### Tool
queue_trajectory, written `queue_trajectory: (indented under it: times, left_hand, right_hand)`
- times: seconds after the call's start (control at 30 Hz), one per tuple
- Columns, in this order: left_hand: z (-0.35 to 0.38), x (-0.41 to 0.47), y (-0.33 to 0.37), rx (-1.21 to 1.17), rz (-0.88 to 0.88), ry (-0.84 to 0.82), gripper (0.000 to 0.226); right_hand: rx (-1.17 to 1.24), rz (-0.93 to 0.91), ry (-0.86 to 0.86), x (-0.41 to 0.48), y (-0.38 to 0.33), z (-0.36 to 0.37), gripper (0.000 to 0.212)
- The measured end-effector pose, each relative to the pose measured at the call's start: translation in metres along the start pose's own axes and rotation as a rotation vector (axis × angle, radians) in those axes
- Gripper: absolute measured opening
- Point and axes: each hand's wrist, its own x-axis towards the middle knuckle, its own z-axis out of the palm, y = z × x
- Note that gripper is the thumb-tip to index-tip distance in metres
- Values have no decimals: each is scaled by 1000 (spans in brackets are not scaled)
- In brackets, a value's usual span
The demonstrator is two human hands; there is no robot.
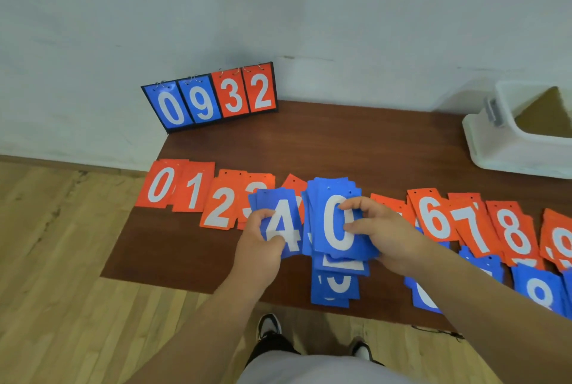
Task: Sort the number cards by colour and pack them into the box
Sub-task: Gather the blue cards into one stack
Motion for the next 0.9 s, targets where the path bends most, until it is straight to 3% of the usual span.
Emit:
queue_trajectory:
  times: [0.1, 0.23, 0.33, 0.53, 0.7, 0.8, 0.9]
  left_hand:
    - [0, 7, 21, -35, 10, -73, 46]
    - [6, 8, 49, -101, 75, -226, 32]
    - [14, 10, 59, -67, 162, -337, 13]
    - [26, 9, 66, 165, 336, -510, 32]
    - [47, 2, 48, 288, 379, -461, 40]
    - [67, 6, 24, 400, 242, -401, 51]
    - [85, 12, -10, 658, 112, -337, 72]
  right_hand:
    - [227, 38, -25, 0, -4, 6, 29]
    - [30, -42, 143, 1, 2, 14, 29]
    - [92, -41, 141, 1, 3, 17, 28]
    - [192, -81, 94, -4, 1, 6, 29]
    - [-382, -179, 388, -17, -2, -24, 29]
    - [-492, -194, 479, -24, 6, -50, 33]
    - [-539, -174, 499, -32, 17, -75, 34]
